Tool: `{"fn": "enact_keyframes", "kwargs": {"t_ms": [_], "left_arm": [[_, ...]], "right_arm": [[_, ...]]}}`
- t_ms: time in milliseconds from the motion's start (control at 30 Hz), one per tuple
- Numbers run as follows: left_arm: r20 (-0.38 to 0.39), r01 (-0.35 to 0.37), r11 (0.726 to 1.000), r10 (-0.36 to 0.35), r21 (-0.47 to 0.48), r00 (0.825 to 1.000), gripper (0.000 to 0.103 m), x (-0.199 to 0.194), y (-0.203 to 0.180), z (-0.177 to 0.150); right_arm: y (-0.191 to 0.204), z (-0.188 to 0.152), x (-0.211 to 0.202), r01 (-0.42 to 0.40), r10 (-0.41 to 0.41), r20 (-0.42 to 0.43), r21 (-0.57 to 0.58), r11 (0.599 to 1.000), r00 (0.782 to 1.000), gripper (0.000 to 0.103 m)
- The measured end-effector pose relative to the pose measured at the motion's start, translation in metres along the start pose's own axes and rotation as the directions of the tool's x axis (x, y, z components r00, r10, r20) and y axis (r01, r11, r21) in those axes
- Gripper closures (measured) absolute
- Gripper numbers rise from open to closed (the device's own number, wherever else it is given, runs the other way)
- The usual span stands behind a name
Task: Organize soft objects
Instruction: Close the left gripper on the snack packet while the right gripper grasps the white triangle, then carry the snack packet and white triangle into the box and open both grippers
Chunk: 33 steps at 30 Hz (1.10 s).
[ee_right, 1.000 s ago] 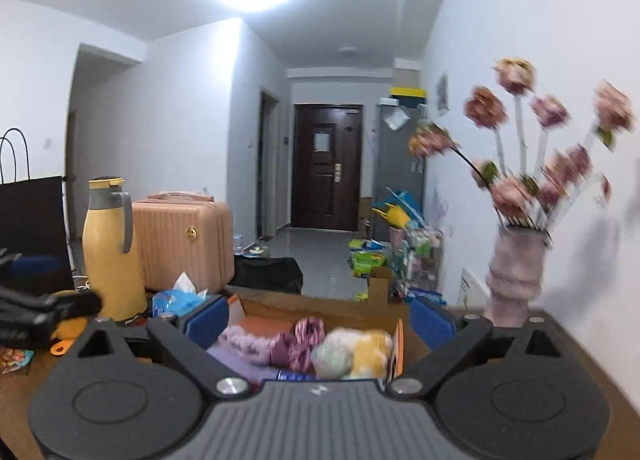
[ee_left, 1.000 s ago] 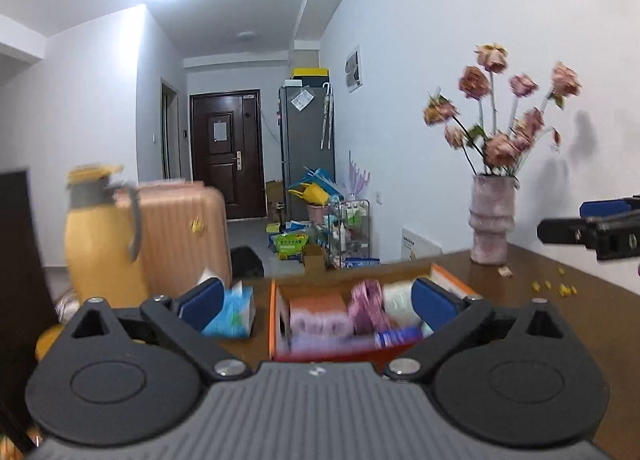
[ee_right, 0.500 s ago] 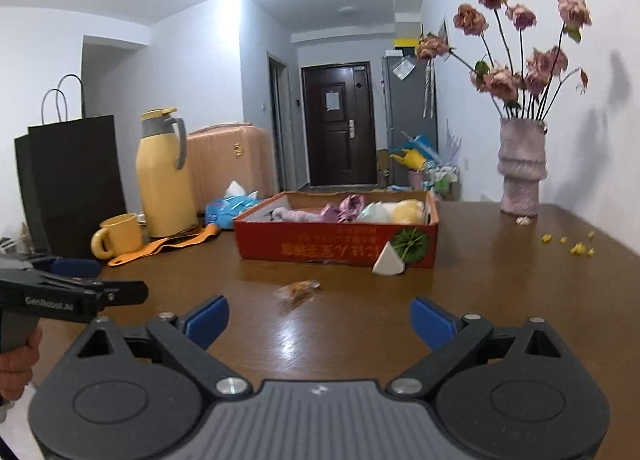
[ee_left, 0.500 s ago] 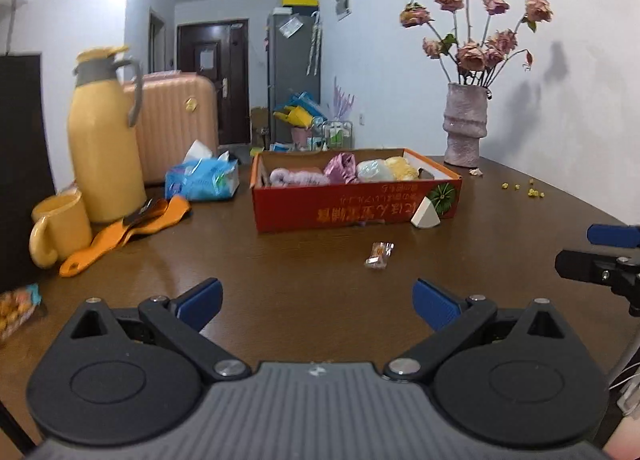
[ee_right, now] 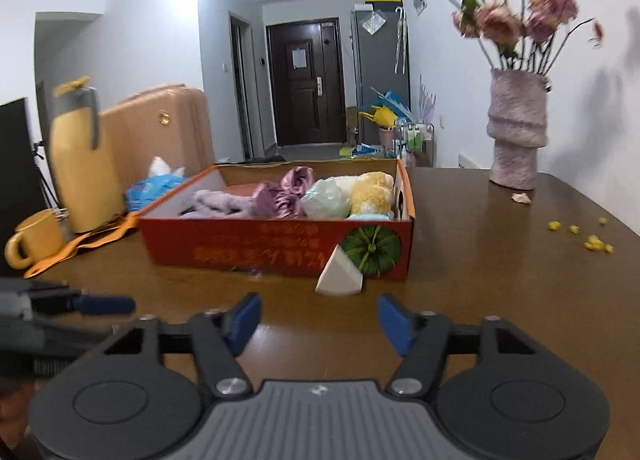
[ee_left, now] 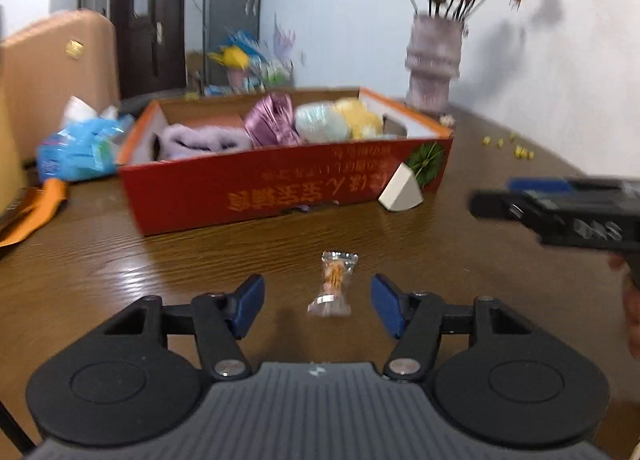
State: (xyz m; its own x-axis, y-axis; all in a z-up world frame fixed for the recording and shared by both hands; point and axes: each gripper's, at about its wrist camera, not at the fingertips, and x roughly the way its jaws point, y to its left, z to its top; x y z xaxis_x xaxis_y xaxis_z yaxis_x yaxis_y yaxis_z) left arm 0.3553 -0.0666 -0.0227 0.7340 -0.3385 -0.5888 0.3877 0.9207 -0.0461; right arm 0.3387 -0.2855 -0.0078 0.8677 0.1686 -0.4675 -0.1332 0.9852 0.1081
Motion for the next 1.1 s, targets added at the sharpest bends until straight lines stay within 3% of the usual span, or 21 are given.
{"fn": "enact_keyframes", "kwargs": {"t_ms": [67, 167, 200, 267, 300, 333, 833, 933, 1100], "left_arm": [[-0.022, 0.033, 0.999, -0.032, 0.015, 0.999, 0.044, 0.019, 0.000, 0.005], [-0.070, 0.071, 0.997, -0.070, 0.011, 0.995, 0.058, 0.039, 0.003, 0.007], [-0.055, 0.069, 0.997, -0.069, 0.015, 0.996, 0.070, 0.039, 0.004, 0.007], [-0.057, 0.071, 0.997, -0.070, 0.016, 0.996, 0.083, 0.040, 0.007, 0.006], [-0.059, 0.083, 0.997, -0.083, 0.000, 0.995, 0.084, 0.041, 0.010, 0.007], [-0.061, 0.097, 0.995, -0.099, -0.022, 0.993, 0.085, 0.041, 0.014, 0.007], [-0.046, 0.137, 0.991, -0.136, 0.005, 0.990, 0.087, 0.040, 0.008, 0.006], [-0.062, 0.083, 0.996, -0.085, -0.037, 0.994, 0.087, 0.029, 0.013, 0.005], [0.049, 0.058, 0.992, -0.053, -0.108, 0.997, 0.087, -0.045, 0.015, -0.010]], "right_arm": [[-0.006, 0.011, 0.035, 0.023, -0.023, -0.043, 0.012, 1.000, 0.999, 0.056], [-0.011, 0.018, 0.072, 0.027, -0.023, -0.090, 0.049, 0.998, 0.996, 0.061], [-0.012, 0.019, 0.082, 0.026, -0.020, -0.097, 0.055, 0.998, 0.995, 0.063], [-0.011, 0.019, 0.095, 0.033, -0.027, -0.093, 0.067, 0.997, 0.995, 0.067], [-0.011, 0.018, 0.099, 0.034, -0.027, -0.090, 0.074, 0.997, 0.996, 0.068], [-0.012, 0.018, 0.104, 0.034, -0.026, -0.092, 0.080, 0.996, 0.995, 0.078], [-0.017, 0.015, 0.103, 0.027, -0.019, -0.075, 0.106, 0.994, 0.997, 0.083], [-0.007, 0.011, 0.071, 0.026, -0.022, -0.041, 0.095, 0.995, 0.999, 0.083], [0.009, -0.022, -0.008, -0.050, 0.055, -0.026, 0.148, 0.988, 0.998, 0.083]]}}
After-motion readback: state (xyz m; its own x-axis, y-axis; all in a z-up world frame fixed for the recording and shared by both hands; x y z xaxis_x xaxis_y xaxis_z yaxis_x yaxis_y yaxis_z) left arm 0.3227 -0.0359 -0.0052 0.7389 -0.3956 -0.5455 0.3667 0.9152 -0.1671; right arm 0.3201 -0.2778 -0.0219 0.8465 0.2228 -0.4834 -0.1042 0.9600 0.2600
